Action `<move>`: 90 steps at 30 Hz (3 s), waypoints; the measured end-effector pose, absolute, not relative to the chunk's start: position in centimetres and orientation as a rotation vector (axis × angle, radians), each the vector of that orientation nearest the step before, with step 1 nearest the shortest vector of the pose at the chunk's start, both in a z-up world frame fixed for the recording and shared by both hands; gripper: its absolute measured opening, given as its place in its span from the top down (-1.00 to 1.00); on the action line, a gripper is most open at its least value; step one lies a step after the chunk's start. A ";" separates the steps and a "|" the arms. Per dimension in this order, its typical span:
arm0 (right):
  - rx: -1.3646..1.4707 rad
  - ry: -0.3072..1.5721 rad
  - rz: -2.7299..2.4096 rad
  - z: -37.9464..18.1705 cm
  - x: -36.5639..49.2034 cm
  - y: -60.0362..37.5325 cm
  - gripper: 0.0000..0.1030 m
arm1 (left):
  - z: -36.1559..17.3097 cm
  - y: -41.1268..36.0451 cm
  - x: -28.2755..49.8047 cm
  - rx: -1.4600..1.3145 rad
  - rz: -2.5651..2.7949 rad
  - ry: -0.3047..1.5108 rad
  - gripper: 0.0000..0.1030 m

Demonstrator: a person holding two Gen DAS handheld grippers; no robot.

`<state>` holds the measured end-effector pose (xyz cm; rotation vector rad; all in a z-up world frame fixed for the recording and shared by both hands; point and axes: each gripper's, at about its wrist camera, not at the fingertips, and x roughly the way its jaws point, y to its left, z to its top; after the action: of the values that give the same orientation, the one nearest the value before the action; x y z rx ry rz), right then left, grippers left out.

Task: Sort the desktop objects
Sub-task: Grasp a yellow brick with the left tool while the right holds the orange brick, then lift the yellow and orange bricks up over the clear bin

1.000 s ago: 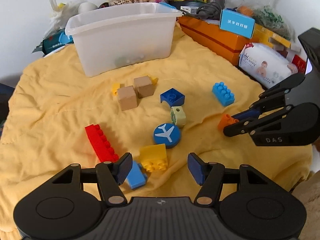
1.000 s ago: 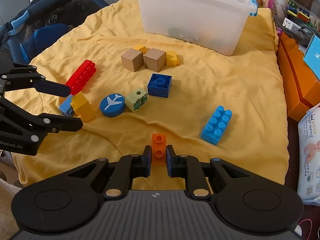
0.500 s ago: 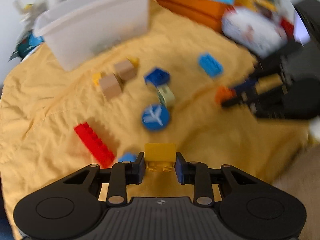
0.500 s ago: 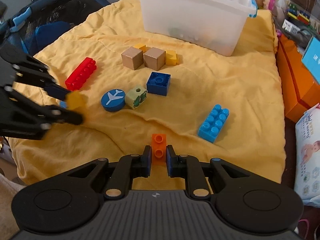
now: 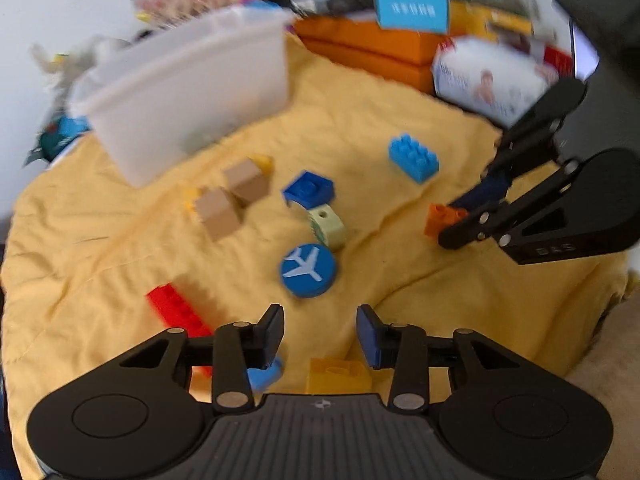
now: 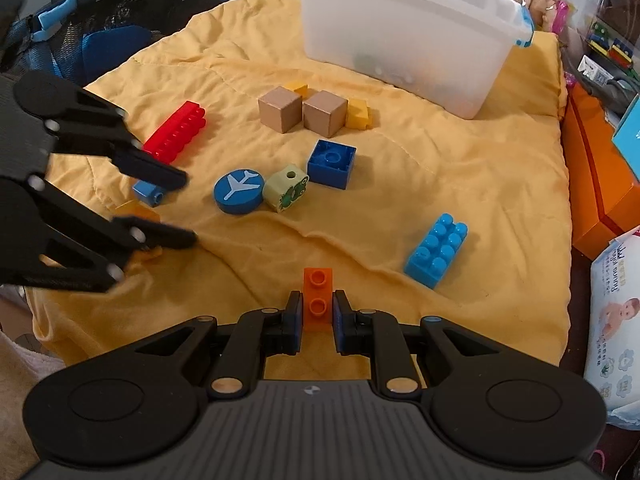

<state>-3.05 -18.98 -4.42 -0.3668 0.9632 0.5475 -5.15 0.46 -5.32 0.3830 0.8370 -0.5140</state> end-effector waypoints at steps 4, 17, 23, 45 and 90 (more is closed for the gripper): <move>-0.350 0.974 0.542 -4.6 -3.1 -19.4 0.67 | -4.7 2.5 -7.2 0.323 -0.485 0.853 -0.01; -0.358 0.982 0.560 -4.7 -2.9 -18.8 0.66 | -7.6 4.1 -6.9 0.114 -0.471 1.010 0.59; -0.353 0.980 0.555 -4.6 -3.0 -19.0 0.66 | -5.7 2.7 -6.0 0.106 -0.499 0.927 0.60; -0.327 0.984 0.540 -5.3 -2.5 -19.8 0.44 | -6.7 -0.5 -4.1 0.222 -0.539 0.858 0.02; -0.197 0.508 0.387 10.1 21.6 -14.6 0.65 | 6.2 1.1 22.6 0.139 -0.301 0.559 0.28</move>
<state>21.63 -14.55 10.13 -0.1970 0.5084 0.3868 22.62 1.14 6.24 0.1390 0.5593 -0.3011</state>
